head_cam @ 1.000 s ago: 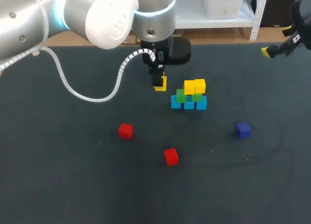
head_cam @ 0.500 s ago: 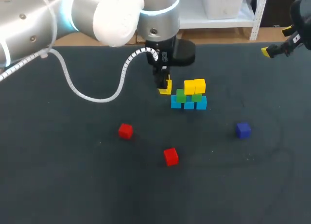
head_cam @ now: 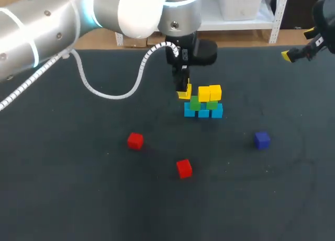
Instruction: Place the blue cubes, place green cubes on the blue cubes, place the yellow cubes on the green cubes, then place the red cubes on the yellow cubes, and place purple cube on the red cubes.
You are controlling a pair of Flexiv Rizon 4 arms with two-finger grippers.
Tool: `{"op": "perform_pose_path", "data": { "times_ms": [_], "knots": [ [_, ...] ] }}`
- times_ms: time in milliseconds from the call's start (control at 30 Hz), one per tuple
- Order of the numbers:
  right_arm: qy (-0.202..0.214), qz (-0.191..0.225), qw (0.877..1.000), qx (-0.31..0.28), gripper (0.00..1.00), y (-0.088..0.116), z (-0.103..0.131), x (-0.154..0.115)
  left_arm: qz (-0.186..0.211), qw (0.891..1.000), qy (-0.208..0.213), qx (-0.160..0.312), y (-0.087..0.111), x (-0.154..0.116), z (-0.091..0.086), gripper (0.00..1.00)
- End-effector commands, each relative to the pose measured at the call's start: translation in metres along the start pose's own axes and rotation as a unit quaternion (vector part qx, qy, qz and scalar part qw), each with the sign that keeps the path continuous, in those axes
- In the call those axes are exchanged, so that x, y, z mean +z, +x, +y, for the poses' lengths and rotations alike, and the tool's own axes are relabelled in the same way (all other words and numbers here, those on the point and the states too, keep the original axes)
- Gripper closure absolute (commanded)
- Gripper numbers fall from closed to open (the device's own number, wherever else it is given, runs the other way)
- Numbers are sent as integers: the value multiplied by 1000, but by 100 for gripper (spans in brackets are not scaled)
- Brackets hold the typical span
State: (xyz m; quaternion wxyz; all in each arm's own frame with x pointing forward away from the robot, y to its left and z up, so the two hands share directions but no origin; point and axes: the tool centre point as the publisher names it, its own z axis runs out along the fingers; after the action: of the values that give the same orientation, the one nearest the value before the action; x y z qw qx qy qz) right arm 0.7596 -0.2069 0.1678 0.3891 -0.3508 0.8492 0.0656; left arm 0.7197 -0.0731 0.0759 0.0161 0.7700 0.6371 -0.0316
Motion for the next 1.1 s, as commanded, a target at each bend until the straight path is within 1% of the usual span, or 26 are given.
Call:
{"op": "perform_pose_path", "data": {
  "times_ms": [33, 267, 400, 500, 633, 800, 1100],
  "knots": [
    [27, 2, 1000, 1, 0, 0, 4, -2, 6, 1000, 11, -2, -4, -1, 6, 100],
    [27, 2, 1000, 1, 0, 0, 4, -2, 2, 1000, 18, -6, -9, 1, 9, 100],
    [27, 2, 1000, 1, 0, 0, 4, -2, -2, 1000, 29, -8, -12, 3, 9, 100],
    [27, 2, 1000, 1, 0, 0, 4, -2, 5, 999, 37, -23, -12, 4, 10, 100],
    [27, 2, 1000, 1, 0, 0, 4, -2, 6, 998, 35, -42, -8, 4, 10, 100],
    [27, 2, 1000, 1, 0, 0, 4, -2, 8, 999, 36, -24, -8, 1, 10, 100],
    [27, 2, 1000, 1, 0, 0, 4, -2, 8, 999, 36, -24, -8, 1, 10, 100]
  ]
}}
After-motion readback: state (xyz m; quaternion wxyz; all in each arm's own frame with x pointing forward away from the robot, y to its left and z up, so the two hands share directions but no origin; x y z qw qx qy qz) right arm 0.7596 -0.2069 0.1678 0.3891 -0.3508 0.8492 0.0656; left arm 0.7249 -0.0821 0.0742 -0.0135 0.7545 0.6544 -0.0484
